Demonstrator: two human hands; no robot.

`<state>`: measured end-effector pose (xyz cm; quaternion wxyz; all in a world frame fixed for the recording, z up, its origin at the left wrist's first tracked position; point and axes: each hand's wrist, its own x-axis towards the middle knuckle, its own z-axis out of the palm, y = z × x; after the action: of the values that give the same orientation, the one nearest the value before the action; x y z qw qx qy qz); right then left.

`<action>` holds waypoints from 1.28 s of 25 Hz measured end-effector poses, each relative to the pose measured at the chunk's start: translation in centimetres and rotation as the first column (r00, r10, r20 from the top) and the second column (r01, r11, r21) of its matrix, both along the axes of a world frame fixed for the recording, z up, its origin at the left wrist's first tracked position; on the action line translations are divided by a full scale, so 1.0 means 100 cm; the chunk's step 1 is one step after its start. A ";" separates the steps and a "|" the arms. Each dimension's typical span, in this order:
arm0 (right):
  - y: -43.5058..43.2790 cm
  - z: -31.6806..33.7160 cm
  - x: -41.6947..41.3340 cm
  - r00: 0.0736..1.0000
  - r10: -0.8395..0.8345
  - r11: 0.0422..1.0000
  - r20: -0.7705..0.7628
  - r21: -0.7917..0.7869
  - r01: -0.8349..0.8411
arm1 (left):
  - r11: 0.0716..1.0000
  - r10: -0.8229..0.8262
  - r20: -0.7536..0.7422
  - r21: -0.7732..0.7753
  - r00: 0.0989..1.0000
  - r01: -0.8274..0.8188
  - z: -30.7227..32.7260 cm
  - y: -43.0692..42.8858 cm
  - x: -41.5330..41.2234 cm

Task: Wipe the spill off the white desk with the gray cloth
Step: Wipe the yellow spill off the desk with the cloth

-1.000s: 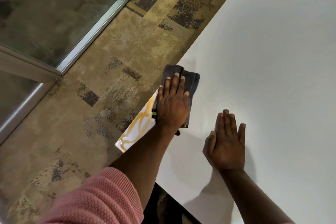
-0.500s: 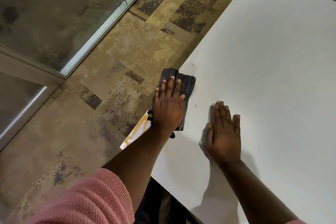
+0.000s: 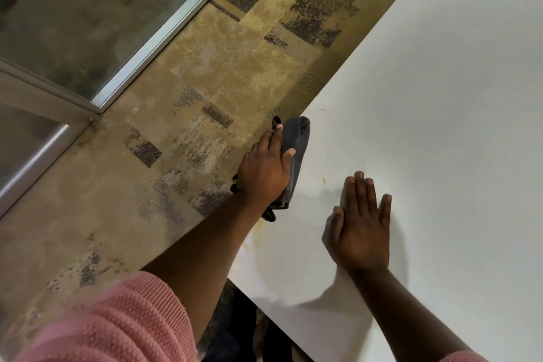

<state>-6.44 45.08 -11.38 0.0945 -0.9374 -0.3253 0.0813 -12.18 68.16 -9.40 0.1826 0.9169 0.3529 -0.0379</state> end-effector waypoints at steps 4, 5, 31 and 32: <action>0.004 -0.002 -0.001 1.000 0.004 1.000 -0.004 0.000 -0.004 | 0.997 0.076 -0.024 -0.032 0.997 -0.076 0.002 -0.002 -0.049; 0.003 -0.002 -0.001 1.000 0.002 1.000 -0.010 -0.001 -0.003 | 0.996 0.081 -0.040 -0.022 0.996 -0.082 0.001 -0.002 -0.048; -0.026 -0.003 -0.049 0.985 0.170 0.984 0.023 0.039 -0.171 | 0.953 0.302 0.006 0.028 0.953 -0.302 -0.005 -0.045 -0.197; -0.026 -0.002 -0.049 0.985 0.173 0.984 0.020 0.043 -0.173 | 0.942 0.332 0.003 -0.060 0.943 -0.331 -0.003 -0.037 -0.197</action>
<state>-11.38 42.50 -11.57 0.1052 -0.9039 -0.4079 0.0745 -31.83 64.47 -9.74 0.2156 0.8388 0.4998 -0.0110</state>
